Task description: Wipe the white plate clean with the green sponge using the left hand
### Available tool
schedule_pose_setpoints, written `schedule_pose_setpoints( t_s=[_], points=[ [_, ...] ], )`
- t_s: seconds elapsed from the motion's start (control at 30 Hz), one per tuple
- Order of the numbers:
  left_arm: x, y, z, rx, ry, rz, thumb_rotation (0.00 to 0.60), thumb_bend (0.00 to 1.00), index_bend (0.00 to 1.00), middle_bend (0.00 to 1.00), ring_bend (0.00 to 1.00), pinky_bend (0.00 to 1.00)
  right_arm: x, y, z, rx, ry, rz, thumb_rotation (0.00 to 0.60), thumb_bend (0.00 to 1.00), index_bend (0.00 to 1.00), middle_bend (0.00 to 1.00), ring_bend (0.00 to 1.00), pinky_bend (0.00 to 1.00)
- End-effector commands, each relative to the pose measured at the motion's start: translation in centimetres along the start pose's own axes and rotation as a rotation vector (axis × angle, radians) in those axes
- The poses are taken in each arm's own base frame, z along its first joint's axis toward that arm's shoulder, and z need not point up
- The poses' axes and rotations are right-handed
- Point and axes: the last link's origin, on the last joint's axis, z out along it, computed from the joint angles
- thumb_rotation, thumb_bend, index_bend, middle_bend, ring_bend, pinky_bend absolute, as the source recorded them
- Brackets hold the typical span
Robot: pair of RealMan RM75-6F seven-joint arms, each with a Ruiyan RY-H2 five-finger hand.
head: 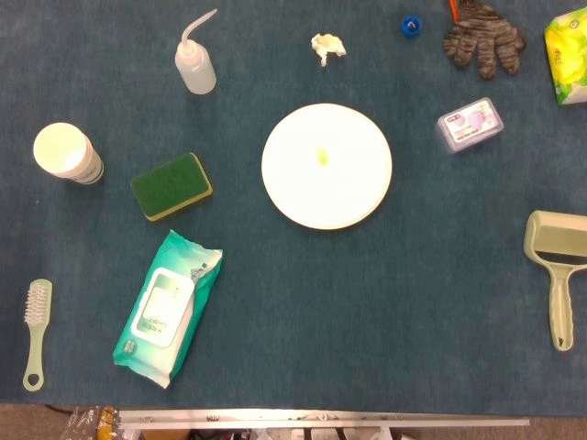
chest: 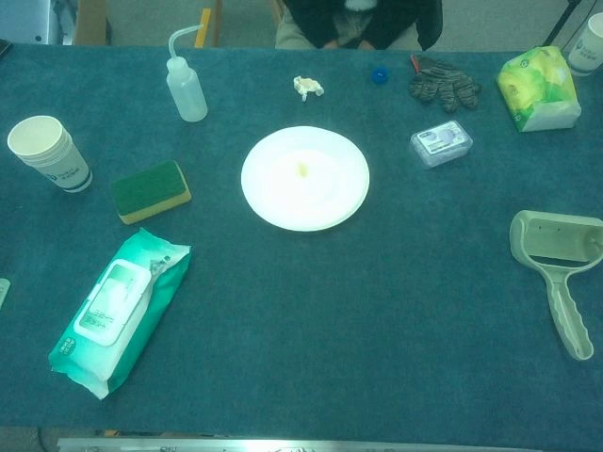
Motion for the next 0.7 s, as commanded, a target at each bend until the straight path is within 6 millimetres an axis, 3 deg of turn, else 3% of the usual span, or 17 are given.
schedule_pose_setpoints(
  t_s=[0.03, 0.7],
  points=[
    [0.0, 0.0, 0.0, -0.001, -0.001, 0.0, 0.6, 0.3, 0.26, 0.21, 0.11, 0.1, 0.0, 0.0, 0.0, 0.0, 0.0, 0.001, 0.6, 0.39, 0.43, 0.39, 0.24, 0.45],
    [0.3, 0.8, 1.1, -0.081, -0.022, -0.005, 0.6, 0.3, 0.27, 0.22, 0.11, 0.1, 0.2, -0.2, -0.1, 0.007, 0.007, 0.001, 0.6, 0.39, 0.43, 0.39, 0.24, 0.45]
  ],
)
